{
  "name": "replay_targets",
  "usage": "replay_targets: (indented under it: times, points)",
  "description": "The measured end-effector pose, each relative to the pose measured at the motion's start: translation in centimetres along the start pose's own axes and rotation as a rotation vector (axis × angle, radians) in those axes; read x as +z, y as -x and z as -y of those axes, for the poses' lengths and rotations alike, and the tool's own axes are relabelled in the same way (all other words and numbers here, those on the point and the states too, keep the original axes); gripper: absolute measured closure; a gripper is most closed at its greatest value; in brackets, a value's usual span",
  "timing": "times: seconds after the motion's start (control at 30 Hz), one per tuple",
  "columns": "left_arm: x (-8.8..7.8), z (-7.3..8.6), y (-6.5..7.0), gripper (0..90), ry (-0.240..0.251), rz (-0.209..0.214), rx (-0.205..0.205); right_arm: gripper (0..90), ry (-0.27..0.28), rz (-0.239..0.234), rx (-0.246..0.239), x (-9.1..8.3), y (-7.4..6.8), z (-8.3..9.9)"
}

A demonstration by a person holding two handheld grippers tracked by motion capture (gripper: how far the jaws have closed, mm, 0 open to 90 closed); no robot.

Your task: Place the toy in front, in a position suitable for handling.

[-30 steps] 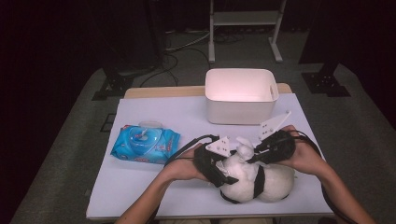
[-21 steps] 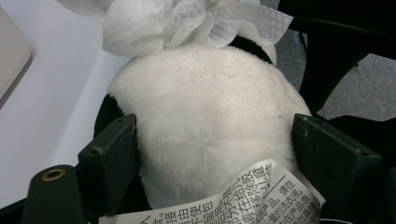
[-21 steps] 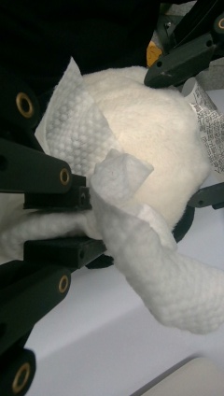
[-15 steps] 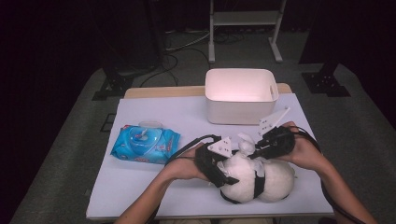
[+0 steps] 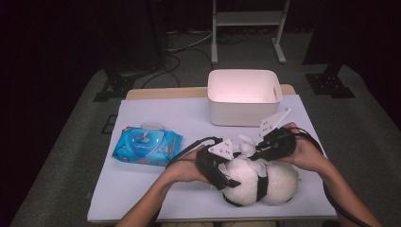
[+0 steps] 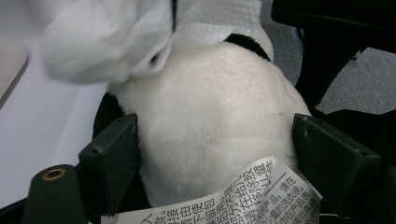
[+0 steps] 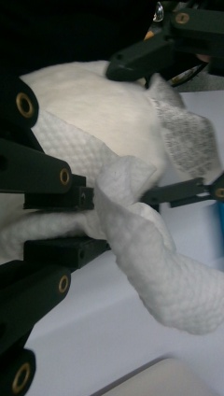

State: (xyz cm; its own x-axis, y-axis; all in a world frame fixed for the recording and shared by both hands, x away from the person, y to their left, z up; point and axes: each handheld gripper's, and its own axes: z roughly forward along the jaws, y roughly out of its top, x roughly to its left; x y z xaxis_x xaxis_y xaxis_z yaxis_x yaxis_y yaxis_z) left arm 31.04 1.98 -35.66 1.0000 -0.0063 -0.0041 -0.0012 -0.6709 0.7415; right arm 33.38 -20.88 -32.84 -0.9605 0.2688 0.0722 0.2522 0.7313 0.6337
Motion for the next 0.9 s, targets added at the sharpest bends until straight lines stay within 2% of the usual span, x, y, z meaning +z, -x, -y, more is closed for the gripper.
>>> replay_targets:
  times: [0.17,0.23,0.4,0.47,0.6,0.73,0.9]
  points:
    - [-0.1,0.3,-0.4,17.6,0.0,0.003,-0.025,77.6,-0.022,0.027,0.03,-1.0,-0.6,2.7]
    - [-0.1,0.3,-0.5,17.6,0.004,0.01,-0.033,77.5,-0.009,0.03,0.043,-1.4,-0.9,3.6]
    - [0.0,0.2,-0.6,17.6,-0.007,0.012,-0.032,77.0,0.013,0.048,0.035,-2.3,-1.9,4.8]
    - [-0.1,0.1,-0.6,17.5,-0.013,0.013,-0.032,76.9,0.016,0.055,0.037,-2.4,-2.4,4.9]
    - [-0.1,0.2,-0.8,17.3,-0.017,0.016,-0.039,76.6,0.014,0.07,0.007,-2.3,-3.3,5.0]
    - [0.0,0.0,-0.9,16.7,-0.027,0.014,-0.049,76.7,0.022,0.061,-0.012,-1.7,-3.9,4.8]
    - [0.2,-0.1,-1.1,13.8,-0.042,0.009,-0.061,76.9,0.035,0.04,-0.034,-0.6,-4.0,3.7]
